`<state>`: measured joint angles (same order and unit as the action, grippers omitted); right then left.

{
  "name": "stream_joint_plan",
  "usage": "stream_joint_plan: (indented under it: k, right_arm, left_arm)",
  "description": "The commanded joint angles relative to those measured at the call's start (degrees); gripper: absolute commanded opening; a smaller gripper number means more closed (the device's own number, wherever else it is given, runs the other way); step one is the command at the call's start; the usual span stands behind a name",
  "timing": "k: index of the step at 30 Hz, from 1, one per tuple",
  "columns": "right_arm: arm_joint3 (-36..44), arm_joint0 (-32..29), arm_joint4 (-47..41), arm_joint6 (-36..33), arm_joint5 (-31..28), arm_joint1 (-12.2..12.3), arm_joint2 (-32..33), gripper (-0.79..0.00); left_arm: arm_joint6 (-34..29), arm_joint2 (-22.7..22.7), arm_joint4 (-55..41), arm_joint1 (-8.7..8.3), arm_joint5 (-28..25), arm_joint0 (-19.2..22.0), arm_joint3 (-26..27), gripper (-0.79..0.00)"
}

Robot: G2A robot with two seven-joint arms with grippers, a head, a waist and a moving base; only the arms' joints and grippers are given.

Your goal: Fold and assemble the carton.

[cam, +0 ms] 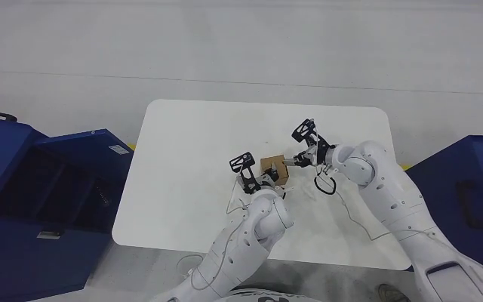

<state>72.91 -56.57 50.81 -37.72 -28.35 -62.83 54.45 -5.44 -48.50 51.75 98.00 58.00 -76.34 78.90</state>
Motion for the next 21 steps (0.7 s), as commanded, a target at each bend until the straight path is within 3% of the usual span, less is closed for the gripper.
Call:
stream_joint_plan:
  k: [1,9,13,21]
  right_arm:
    - [-0.61,0.23,0.54,-0.32,0.38,-0.22,-0.72,0.000]
    - [-1.49,1.13,0.16,0.04,0.85,-0.73,-1.29,0.000]
    - [0.44,0.28,-4.41,-0.60,1.60,-0.38,1.23,0.000]
    - [0.44,0.28,-4.41,-0.60,1.60,-0.38,1.23,0.000]
  left_arm:
    - [0.19,0.06,-0.11,-0.07,0.00,-0.17,0.32,0.000]
    - [2.33,-0.18,-1.59,-0.74,0.00,-1.87,6.67,0.000]
    - [2.33,-0.18,-1.59,-0.74,0.00,-1.87,6.67,0.000]
    - [2.33,-0.18,-1.59,-0.74,0.00,-1.87,6.67,0.000]
